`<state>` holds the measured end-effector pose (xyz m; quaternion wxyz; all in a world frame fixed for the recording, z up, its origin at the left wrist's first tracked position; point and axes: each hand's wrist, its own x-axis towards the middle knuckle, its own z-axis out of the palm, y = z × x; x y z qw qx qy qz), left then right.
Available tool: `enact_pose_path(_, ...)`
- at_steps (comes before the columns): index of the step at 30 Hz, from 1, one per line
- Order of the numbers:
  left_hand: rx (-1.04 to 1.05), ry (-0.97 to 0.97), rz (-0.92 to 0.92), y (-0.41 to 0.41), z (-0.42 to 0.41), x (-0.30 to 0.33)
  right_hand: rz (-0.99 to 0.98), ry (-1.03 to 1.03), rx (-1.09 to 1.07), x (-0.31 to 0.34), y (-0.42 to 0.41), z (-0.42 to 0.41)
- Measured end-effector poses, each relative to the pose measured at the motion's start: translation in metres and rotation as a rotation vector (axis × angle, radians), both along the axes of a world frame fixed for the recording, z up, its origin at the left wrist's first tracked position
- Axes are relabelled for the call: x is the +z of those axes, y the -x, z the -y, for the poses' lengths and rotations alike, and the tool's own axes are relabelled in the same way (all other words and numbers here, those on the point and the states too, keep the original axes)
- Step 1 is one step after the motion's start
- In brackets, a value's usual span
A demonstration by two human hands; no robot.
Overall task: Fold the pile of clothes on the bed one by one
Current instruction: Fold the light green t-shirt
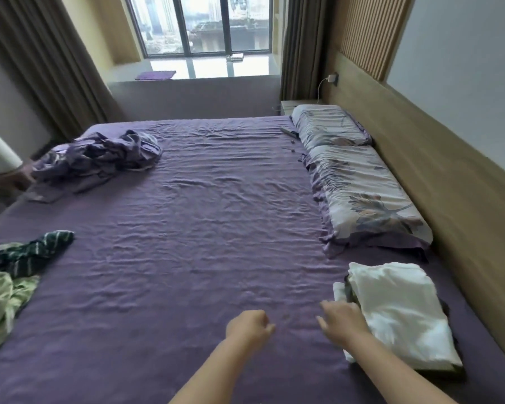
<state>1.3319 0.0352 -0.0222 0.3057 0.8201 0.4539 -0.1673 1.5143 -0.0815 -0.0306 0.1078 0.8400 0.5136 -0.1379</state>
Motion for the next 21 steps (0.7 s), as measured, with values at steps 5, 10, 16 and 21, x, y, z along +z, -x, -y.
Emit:
enact_pose_path(5,0.136,-0.042,-0.033,0.149,-0.025,0.009,-0.039,-0.018,0.124,0.004,0.130,-0.053)
enact_pose_path(10,0.292,-0.044,-0.055,0.303,-0.035,0.010,-0.106,-0.048,0.270,0.003,0.278,-0.100)
enact_pose_path(16,0.542,-0.054,-0.047,0.455,-0.038,0.021,-0.230,-0.050,0.440,0.015,0.432,-0.146)
enact_pose_path(21,0.729,-0.065,-0.019,0.532,-0.052,0.018,-0.290,-0.060,0.539,0.024,0.512,-0.188)
